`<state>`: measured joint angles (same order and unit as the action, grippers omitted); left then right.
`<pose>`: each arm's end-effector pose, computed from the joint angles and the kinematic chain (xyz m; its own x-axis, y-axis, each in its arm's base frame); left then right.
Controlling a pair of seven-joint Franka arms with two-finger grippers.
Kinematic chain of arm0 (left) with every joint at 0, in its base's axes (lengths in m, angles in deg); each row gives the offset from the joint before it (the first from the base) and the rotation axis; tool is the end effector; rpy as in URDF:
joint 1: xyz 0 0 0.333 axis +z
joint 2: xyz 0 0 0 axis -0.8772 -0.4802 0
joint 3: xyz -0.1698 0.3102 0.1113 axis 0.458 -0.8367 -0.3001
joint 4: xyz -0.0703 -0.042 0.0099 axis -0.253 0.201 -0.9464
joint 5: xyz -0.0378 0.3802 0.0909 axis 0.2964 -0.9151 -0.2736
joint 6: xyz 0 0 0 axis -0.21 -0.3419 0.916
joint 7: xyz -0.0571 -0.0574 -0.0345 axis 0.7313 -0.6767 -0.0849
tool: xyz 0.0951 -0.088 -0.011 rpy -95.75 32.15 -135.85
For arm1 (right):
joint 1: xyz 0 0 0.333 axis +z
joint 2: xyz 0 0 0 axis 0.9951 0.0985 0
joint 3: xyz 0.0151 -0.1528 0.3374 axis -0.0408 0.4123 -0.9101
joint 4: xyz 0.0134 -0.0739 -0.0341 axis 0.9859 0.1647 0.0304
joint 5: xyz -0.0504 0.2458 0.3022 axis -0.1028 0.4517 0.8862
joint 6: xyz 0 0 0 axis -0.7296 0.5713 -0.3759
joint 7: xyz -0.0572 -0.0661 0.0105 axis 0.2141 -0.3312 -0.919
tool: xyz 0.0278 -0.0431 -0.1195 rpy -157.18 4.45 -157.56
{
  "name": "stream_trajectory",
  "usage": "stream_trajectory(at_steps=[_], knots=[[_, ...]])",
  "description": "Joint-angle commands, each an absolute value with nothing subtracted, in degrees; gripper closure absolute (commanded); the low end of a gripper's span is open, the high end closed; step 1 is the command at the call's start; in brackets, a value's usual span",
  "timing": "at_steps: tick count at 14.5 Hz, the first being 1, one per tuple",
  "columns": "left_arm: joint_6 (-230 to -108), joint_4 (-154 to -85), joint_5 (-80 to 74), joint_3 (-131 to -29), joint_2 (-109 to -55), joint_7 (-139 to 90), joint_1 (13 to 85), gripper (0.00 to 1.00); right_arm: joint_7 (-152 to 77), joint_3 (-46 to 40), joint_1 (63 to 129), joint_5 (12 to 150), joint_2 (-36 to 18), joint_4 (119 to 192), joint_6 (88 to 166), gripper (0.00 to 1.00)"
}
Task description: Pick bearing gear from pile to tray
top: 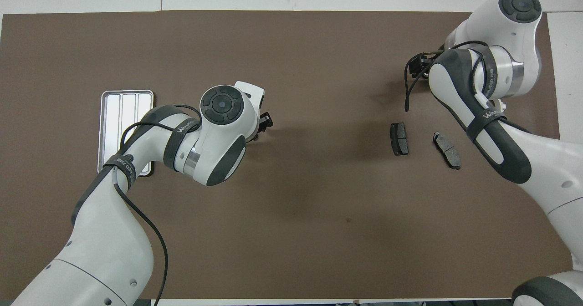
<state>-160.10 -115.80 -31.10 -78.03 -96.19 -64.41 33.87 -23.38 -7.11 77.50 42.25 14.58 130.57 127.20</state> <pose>0.5650 -0.3474 0.3330 0.9297 0.3681 0.0103 0.3681 -0.9298 0.0010 0.7642 0.0148 0.3402 0.9999 0.0025 0.0128 0.0025 -1.0000 0.0026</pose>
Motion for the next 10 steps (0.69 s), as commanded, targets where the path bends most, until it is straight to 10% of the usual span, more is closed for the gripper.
stream_trajectory(at_steps=[1, 4, 10], knots=[[-161.6, -117.6, -32.1, -78.6, -94.9, -66.2, 33.0, 0.29, -23.1, -7.5, 76.7, 42.8, 15.5, 131.5, 130.5, 0.0], [-163.0, -117.8, -32.0, -78.6, -95.0, -66.6, 32.9, 0.46, -21.4, -7.5, 76.8, 42.8, 16.5, 131.8, 132.6, 0.0], [-165.1, -118.8, -32.0, -78.6, -95.4, -66.7, 32.9, 0.46, -18.9, -7.3, 76.7, 42.0, 16.5, 135.2, 137.0, 0.0]])
